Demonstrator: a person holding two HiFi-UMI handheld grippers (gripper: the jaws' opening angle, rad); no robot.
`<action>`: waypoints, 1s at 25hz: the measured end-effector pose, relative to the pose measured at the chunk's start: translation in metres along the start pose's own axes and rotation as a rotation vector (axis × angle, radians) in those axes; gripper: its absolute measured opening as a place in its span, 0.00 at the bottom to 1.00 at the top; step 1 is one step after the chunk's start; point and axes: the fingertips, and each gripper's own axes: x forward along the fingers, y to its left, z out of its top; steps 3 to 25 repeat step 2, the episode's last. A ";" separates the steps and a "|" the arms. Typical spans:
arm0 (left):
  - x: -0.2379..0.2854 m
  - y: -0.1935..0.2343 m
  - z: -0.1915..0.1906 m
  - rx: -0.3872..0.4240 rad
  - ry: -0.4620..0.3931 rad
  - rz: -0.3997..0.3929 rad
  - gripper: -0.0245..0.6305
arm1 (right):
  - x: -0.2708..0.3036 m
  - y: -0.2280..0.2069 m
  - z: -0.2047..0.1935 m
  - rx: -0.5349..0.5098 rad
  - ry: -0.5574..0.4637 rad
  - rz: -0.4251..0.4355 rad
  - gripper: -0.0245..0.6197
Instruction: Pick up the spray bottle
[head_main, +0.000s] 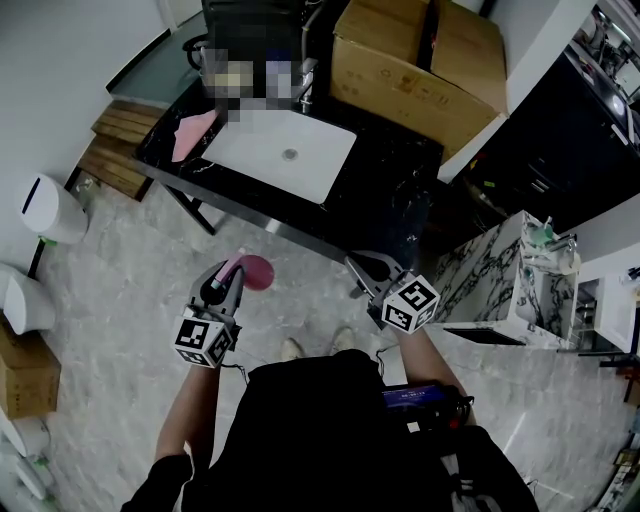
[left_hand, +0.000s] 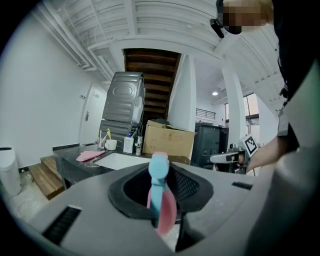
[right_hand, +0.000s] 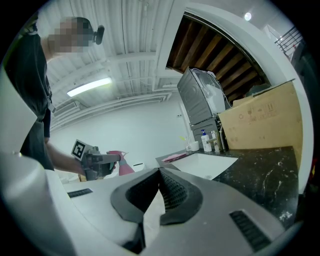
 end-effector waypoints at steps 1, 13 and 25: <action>0.000 -0.001 -0.001 -0.001 0.001 -0.001 0.18 | -0.001 0.000 0.000 0.000 0.001 0.001 0.08; 0.001 -0.002 -0.001 -0.002 0.001 -0.002 0.18 | -0.002 0.000 -0.001 0.001 0.001 0.002 0.08; 0.001 -0.002 -0.001 -0.002 0.001 -0.002 0.18 | -0.002 0.000 -0.001 0.001 0.001 0.002 0.08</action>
